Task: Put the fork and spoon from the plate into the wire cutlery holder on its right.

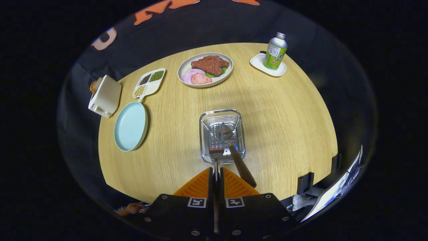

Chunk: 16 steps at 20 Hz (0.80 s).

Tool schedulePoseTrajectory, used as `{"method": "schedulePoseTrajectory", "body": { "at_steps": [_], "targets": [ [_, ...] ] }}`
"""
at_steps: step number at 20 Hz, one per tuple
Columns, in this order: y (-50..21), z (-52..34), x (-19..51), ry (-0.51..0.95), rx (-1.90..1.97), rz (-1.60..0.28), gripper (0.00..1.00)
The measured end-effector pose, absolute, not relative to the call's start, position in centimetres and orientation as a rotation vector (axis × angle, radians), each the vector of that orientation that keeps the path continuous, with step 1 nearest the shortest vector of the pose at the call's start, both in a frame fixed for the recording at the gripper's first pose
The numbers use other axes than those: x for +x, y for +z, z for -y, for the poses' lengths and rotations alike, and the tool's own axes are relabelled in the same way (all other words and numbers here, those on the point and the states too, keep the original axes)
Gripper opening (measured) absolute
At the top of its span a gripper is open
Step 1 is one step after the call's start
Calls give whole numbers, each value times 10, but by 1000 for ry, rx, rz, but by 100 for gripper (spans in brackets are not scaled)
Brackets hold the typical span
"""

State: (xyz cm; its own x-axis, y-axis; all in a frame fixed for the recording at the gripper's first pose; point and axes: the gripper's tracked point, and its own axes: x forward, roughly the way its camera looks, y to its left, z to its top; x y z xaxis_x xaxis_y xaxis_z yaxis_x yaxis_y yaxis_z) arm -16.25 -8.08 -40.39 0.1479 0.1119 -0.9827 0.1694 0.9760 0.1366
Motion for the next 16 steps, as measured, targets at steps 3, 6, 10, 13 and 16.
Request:
{"method": "schedulePoseTrajectory", "body": {
  "at_steps": [3,6,10,13,16],
  "targets": [
    [-393,79,-141,-28,280,-1342,13],
    [-362,80,-110,-15,295,-1200,22],
    [-318,86,-60,-7,286,-952,47],
    [-268,93,-33,-20,258,-785,78],
    [-207,98,-9,-25,263,-573,87]
  ]
}}
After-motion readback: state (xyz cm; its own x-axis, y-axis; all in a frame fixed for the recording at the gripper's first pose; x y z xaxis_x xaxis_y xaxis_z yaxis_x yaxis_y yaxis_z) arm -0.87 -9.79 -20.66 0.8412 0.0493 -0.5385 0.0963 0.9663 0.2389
